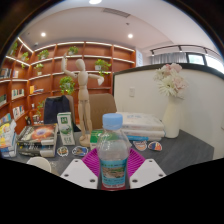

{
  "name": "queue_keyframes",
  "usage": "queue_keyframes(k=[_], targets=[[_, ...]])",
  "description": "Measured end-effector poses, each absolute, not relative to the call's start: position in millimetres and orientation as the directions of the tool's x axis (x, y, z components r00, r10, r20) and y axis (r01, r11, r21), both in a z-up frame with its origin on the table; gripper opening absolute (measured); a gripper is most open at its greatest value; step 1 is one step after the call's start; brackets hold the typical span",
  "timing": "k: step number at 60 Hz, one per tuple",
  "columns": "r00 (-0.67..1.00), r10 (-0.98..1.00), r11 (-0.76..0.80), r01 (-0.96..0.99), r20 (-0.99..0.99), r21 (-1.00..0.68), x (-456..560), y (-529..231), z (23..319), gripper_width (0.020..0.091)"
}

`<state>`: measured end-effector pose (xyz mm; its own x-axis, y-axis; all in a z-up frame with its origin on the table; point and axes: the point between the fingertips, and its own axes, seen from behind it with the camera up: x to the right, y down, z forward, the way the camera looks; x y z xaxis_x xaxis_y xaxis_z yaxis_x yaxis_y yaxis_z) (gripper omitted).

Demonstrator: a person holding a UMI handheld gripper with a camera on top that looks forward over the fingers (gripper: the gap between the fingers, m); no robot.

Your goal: Pour water

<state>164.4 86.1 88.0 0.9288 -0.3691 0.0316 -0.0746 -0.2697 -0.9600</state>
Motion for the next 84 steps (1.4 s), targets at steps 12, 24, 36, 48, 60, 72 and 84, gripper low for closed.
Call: queue_keyframes(k=[12,24,36,48,60,72,84], targets=[[0.937,-0.34,-0.185,-0.156,-0.086,-0.97,156.8,86.3,81.9,0.0344],[0.941,-0.332,-0.209,-0.137,-0.061,-0.968,152.4,83.2,79.9,0.0463],[0.964,-0.255,-0.258,-0.137,-0.069,-0.956,120.9,50.2,72.8,0.0726],[0.975,-0.224,-0.294,-0.073,-0.006,-0.953,103.6,-19.9,83.4,0.0744],[0.99,-0.138,-0.278,-0.067,-0.029,-0.958,82.0,-81.7,118.8,0.0746],[0.992,-0.117,-0.223,-0.071,-0.045,-0.972,79.2,-111.8,151.8,0.075],[0.993,-0.119,-0.222,-0.039,-0.012,-0.974,83.8,-129.9,165.1,0.075]])
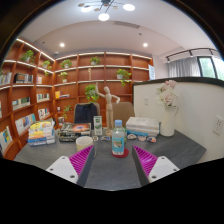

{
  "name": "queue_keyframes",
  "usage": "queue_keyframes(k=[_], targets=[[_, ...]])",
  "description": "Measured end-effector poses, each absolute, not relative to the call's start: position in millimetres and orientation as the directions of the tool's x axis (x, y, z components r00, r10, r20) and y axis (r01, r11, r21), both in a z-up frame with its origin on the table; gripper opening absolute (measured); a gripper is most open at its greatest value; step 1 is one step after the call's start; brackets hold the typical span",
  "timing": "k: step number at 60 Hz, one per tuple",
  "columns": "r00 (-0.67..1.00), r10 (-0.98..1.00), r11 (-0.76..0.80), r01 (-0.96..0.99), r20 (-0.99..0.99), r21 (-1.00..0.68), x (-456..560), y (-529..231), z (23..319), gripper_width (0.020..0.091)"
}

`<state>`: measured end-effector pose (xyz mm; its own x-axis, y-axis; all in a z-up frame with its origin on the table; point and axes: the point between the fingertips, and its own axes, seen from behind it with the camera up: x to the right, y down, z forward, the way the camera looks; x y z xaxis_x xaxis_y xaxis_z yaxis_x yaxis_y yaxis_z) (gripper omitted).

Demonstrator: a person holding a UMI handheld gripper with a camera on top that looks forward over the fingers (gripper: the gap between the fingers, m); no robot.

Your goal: Pour water

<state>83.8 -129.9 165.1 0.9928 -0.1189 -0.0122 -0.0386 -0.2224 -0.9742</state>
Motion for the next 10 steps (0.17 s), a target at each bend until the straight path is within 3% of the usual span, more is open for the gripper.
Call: queue_keyframes(k=[10], targets=[[0.994,-0.107,-0.229,-0.005,0.02,-0.973,83.7,-136.6,164.5,0.075]])
